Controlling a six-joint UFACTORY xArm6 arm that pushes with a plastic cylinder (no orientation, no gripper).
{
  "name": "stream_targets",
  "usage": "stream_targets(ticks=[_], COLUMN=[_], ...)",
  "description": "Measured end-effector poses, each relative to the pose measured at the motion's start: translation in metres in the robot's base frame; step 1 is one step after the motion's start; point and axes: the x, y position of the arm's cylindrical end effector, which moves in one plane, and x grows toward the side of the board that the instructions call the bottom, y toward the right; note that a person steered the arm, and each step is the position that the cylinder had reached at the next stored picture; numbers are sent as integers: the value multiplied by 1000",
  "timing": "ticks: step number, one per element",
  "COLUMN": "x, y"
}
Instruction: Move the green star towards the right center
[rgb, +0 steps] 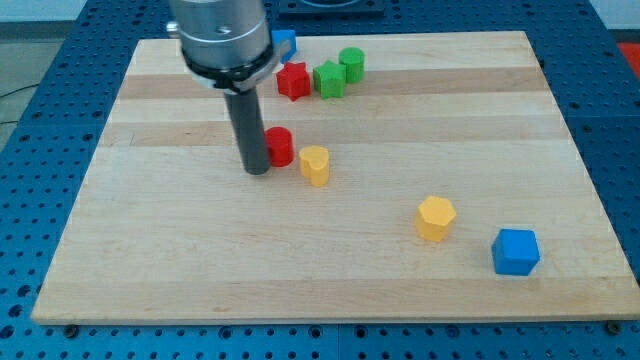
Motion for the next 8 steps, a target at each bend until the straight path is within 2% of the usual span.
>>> stream_targets(ticks=[1,2,3,6,7,8], x=[-14,8,48,30,0,-100], y=[-2,-15,-13,-32,-99,-113])
